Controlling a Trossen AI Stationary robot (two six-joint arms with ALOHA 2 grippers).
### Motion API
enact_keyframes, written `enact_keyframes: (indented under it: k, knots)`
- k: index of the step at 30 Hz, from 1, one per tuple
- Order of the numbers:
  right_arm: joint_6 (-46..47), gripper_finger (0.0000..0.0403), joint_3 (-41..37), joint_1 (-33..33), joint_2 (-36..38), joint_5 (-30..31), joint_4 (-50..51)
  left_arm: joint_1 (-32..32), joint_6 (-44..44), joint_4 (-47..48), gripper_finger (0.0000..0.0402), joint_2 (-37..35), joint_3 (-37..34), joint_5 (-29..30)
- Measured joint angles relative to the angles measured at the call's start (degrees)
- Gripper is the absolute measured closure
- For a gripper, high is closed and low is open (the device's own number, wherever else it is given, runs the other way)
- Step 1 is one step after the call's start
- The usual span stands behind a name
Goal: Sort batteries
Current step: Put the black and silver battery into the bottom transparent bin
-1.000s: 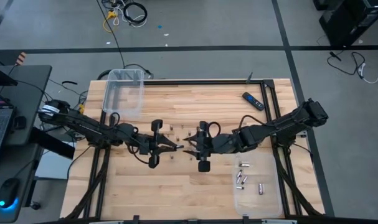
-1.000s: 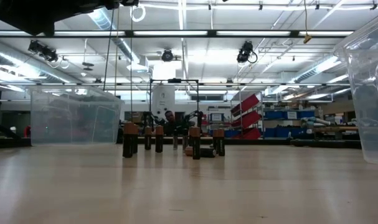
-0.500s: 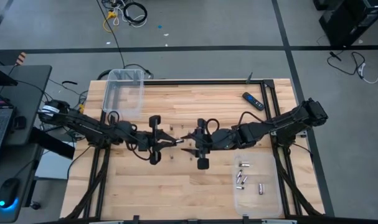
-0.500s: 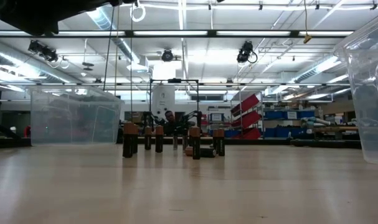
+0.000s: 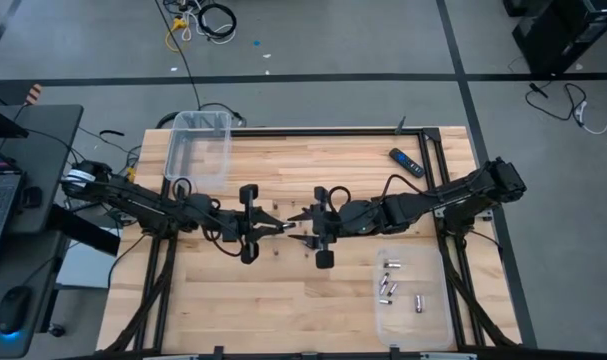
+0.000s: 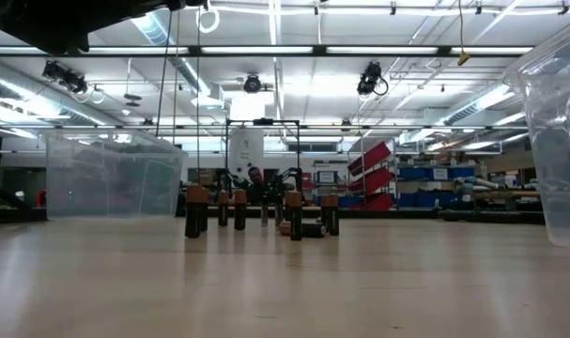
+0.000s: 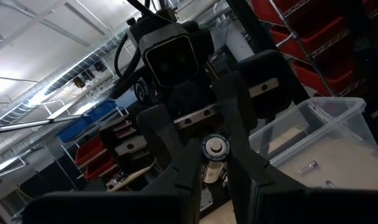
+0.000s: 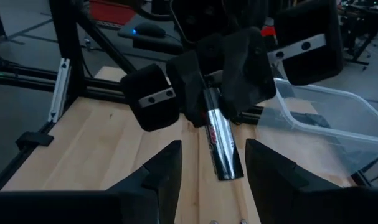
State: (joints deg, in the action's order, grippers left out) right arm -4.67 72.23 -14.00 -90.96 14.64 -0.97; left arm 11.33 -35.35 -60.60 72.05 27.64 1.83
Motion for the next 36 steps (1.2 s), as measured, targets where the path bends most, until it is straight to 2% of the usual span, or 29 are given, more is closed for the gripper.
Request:
enact_keyframes:
  k: [5, 25, 34, 36]
  knots:
    - [-1.02, 0.0259, 0.0, 0.0, 0.0, -0.18, 0.11, -0.09, 1.02, -1.31, 0.0349, 0.0, 0.0, -1.78]
    - [-2.64, 0.0314, 0.0, 0.11, 0.02, -1.25, -0.81, -0.09, 1.31, -1.31, 0.0349, 0.0, 0.0, -1.91]
    - [-4.62, 0.0368, 0.0, 0.21, 0.04, -1.34, -0.66, -0.09, 1.53, -1.14, 0.0341, 0.0, 0.0, -2.14]
    - [-5.19, 0.0369, 0.0, 0.22, 0.04, -1.34, -0.62, -0.09, 1.59, -1.12, 0.0332, 0.0, 0.0, -1.36]
